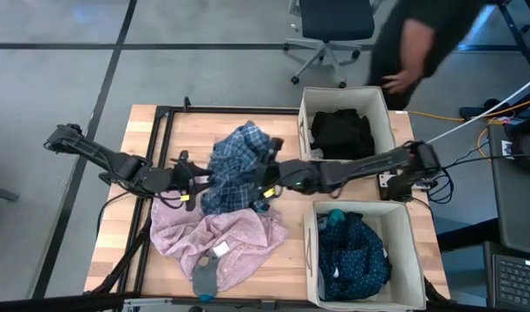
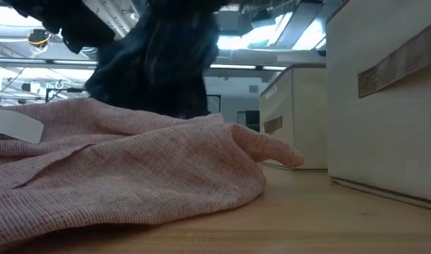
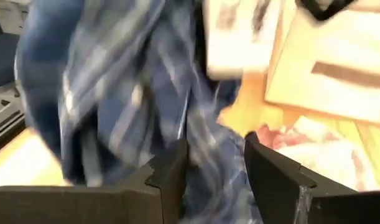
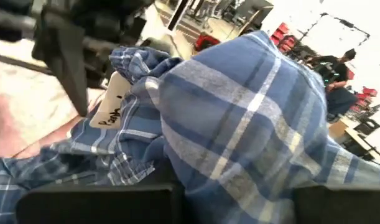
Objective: Sort clothes
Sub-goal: Put the blue checkered polo shirt into the bottom laundry organizer
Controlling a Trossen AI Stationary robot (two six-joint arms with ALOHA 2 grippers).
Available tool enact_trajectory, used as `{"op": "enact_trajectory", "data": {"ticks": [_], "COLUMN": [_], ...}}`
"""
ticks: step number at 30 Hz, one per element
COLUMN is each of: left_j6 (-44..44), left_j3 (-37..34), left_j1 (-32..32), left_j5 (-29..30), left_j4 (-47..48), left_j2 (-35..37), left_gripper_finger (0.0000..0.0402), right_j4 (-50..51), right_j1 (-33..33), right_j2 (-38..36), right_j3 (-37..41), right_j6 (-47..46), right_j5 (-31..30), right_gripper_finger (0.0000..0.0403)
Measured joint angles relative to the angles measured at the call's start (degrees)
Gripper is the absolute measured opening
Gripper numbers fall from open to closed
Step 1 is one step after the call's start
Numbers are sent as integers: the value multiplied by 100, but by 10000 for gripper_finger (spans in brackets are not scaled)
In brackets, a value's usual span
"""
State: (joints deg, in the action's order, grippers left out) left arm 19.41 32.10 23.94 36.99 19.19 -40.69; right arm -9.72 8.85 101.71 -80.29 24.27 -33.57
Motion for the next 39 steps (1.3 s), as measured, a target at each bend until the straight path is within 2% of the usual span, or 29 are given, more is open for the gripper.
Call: {"op": "enact_trajectory", "data": {"ticks": [4, 9, 15, 20, 25, 32, 39], "left_j6": [-69, 29, 8, 9, 72, 145, 177], "left_j3": [-211, -433, -453, -453, -453, -453, -453], "left_j1": [9, 9, 9, 9, 9, 9, 9], "left_j5": [57, 59, 64, 66, 68, 66, 66], "left_j4": [-535, -634, -630, -562, -473, -473, -478], "left_j2": [3, -15, -14, -17, -31, -33, -34], "left_gripper_finger": [151, 151, 151, 150, 150, 150, 150], "right_j4": [380, 1187, 2491, 3194, 3527, 3659, 3221], "right_j1": [147, 449, 942, 1412, 1948, 2914, 4070], "right_j2": [-702, -1399, -1678, -1683, -1683, -1683, -1683], "right_j3": [0, -388, -1471, -2468, -3324, -4202, -4800], "right_j6": [-4, 6, 12, 14, 39, 309, 423], "right_j5": [-269, -933, -1710, -2256, -3064, -4775, -5652], "right_gripper_finger": [70, 70, 70, 70, 70, 70, 71]}}
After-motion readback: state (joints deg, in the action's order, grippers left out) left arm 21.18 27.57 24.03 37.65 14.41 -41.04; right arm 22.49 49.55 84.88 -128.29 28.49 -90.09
